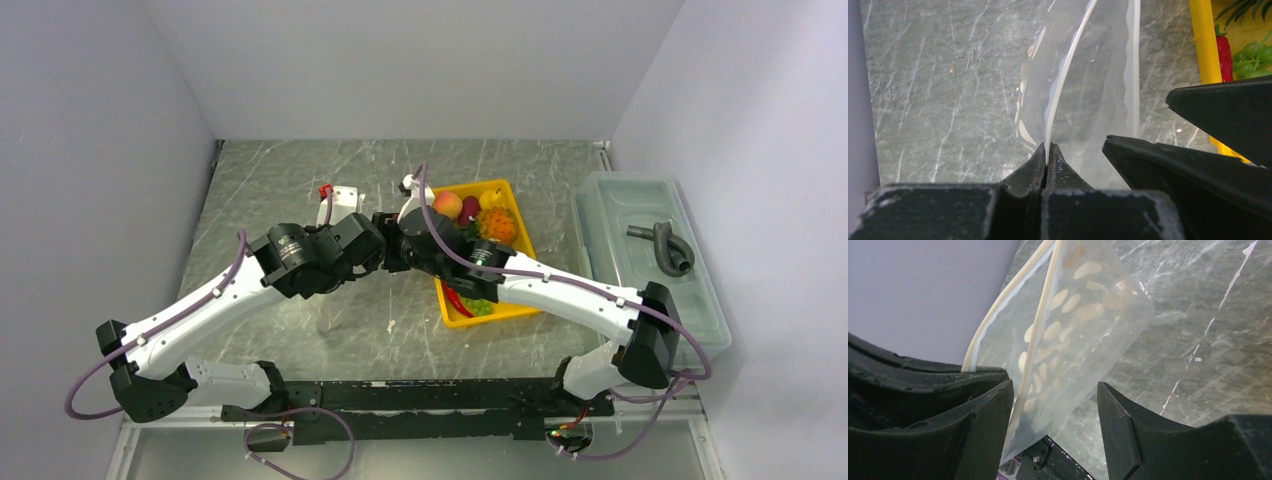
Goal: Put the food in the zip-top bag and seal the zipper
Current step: Open the zipper of the food storage bag.
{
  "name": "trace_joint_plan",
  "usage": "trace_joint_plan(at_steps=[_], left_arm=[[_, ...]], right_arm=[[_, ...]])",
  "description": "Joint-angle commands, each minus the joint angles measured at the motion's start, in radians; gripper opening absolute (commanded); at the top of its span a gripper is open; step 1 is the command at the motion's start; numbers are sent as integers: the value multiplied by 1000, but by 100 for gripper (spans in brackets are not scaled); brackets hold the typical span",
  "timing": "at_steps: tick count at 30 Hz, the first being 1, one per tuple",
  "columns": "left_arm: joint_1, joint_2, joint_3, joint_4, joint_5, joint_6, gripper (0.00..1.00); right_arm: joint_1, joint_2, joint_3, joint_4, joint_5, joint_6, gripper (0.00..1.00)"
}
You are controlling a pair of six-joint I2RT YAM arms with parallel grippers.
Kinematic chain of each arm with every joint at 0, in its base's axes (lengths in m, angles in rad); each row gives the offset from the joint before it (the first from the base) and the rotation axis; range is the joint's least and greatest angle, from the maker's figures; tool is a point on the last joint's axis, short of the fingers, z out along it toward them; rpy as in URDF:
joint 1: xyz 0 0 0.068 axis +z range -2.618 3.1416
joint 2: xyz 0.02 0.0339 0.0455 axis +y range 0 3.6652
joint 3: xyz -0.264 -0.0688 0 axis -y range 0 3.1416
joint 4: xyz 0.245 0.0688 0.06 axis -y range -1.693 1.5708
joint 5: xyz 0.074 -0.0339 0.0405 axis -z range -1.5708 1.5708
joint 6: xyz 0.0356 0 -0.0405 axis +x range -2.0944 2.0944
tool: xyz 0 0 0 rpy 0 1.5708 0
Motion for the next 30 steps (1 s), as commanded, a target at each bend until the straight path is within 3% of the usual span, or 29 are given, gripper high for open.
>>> trace_joint_plan(at_steps=[1, 9, 17, 22, 29, 30], left_arm=[[-12, 2, 38, 0, -45, -31, 0], [-22, 15, 48, -10, -70, -35, 0], [-24, 28, 55, -75, -132, -75, 0], [-25, 14, 67, -107, -165, -84, 0], [-25, 14, 94, -140, -182, -66, 0], [-24, 14, 99, -149, -187, -63, 0]], right_arm=[[4, 28, 59, 52, -1, 20, 66], [4, 94, 72, 27, 0, 20, 61], [5, 116, 37, 1, 45, 17, 50], [4, 106, 6, -11, 76, 6, 34], [4, 94, -34, -17, 105, 0, 0], [4, 91, -42, -20, 110, 0, 0]])
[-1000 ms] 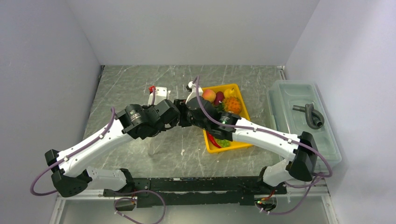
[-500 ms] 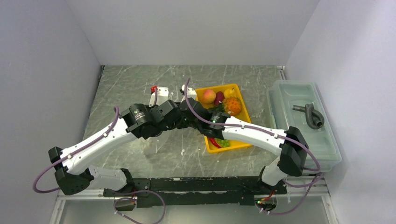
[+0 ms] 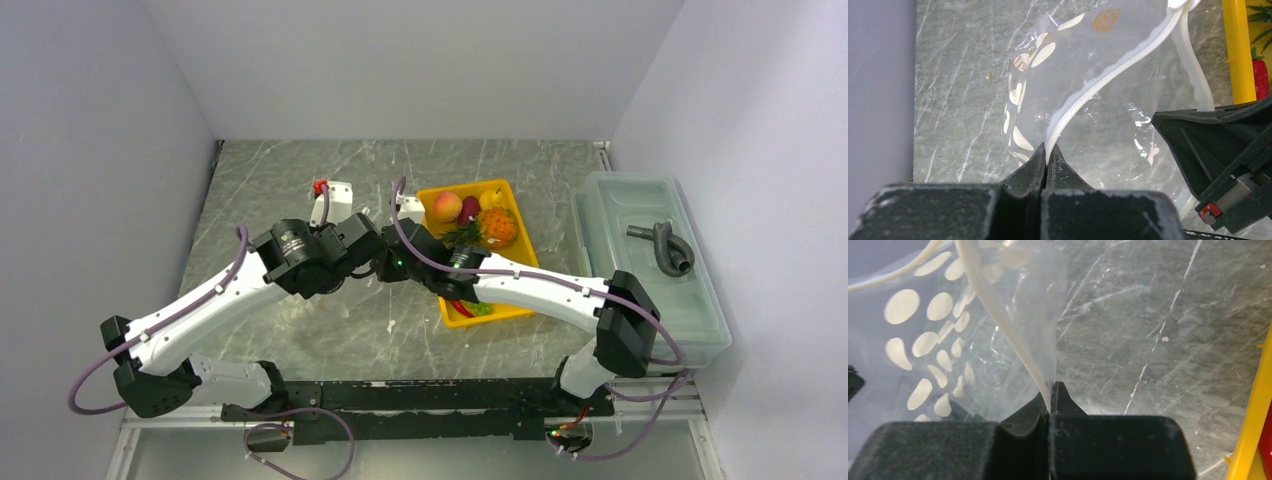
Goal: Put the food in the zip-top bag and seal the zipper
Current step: Open the zipper of the food storage bag.
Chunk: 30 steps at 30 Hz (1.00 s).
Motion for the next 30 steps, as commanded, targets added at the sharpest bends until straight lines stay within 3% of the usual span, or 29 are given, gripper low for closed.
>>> trace_joint_plan(at_steps=[1, 6, 14, 30], left_arm=[[-6, -16, 51, -63, -67, -14, 0], [-5, -12, 74, -136, -108, -47, 0], [-6, -39, 84, -111, -116, 18, 0], [-5, -12, 117, -191, -191, 14, 0]], right_arm=[[1, -37, -28, 4, 50, -5, 0], [1, -56, -87, 10, 68, -2, 0], [1, -49, -145, 22, 77, 19, 0], [1, 10, -156, 37, 67, 23, 0]])
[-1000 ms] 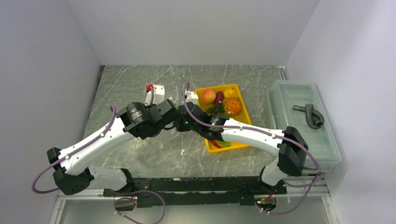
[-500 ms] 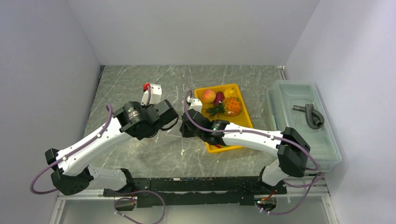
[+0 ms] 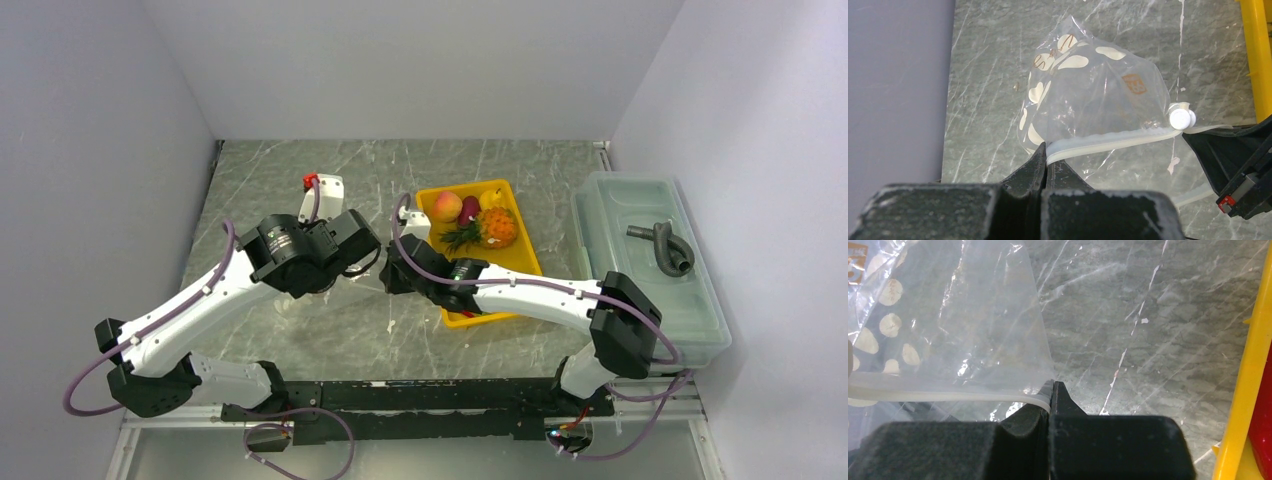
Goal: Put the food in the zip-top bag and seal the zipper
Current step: Open the zipper of the food storage bag.
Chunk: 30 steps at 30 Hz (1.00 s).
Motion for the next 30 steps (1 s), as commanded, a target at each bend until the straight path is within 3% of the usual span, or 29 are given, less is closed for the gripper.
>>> trace_joint_plan(at_steps=[1, 9, 15, 30], left_arm=[[-3, -13, 14, -65, -103, 6, 0], [-3, 13, -57, -32, -109, -14, 0], [-3, 52, -66, -47, -120, -40, 0], [-3, 71, -93, -13, -118, -22, 0]], right_arm=[[-3, 23, -13, -31, 21, 2, 0], [-3, 10, 16, -10, 1, -31, 0], [-3, 10, 56, -14, -17, -57, 7], [-5, -111, 62, -26, 14, -99, 52]])
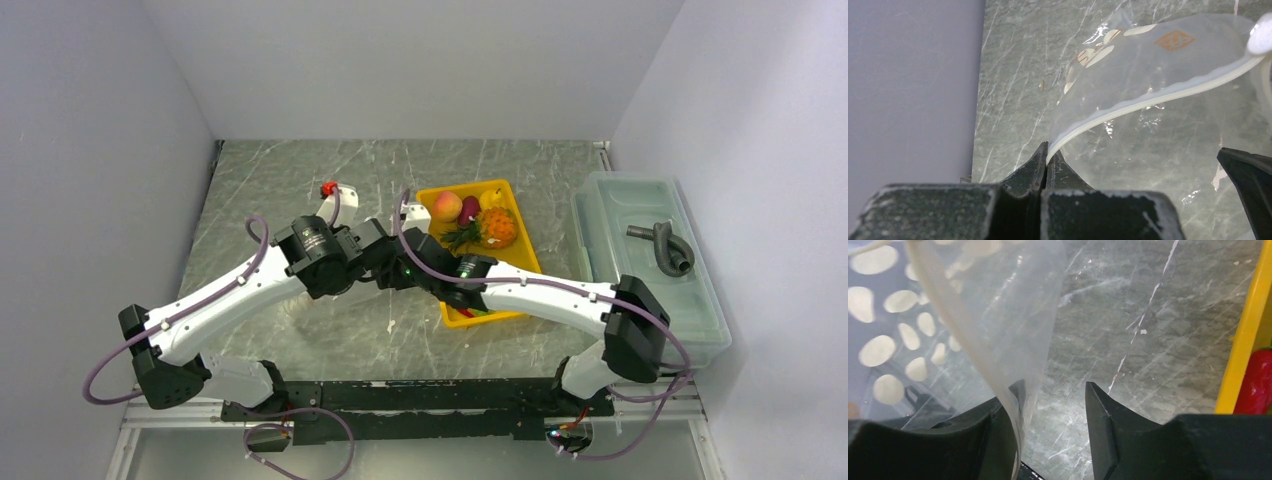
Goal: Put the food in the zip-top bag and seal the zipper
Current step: Open the zipper of the food storage bag, then pick up the fake fruit from the bin.
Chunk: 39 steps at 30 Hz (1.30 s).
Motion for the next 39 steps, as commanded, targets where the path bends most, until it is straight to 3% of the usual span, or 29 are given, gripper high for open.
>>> trace_joint_plan(at_steps=[1, 20, 28, 39], left_arm=[[-2, 6, -14, 8, -44, -12, 0], [-1, -21, -62, 99, -36, 44, 0], [-1, -64, -97, 164, -31, 98, 0], [-1, -118, -167, 277, -22, 179, 0]], right_arm=[[-4, -100, 22, 8, 34, -22, 52], [-38, -347, -34, -157, 232, -64, 69], [-138, -343, -90, -207, 270, 76, 72], [-249, -183, -62, -311, 339, 389, 73]])
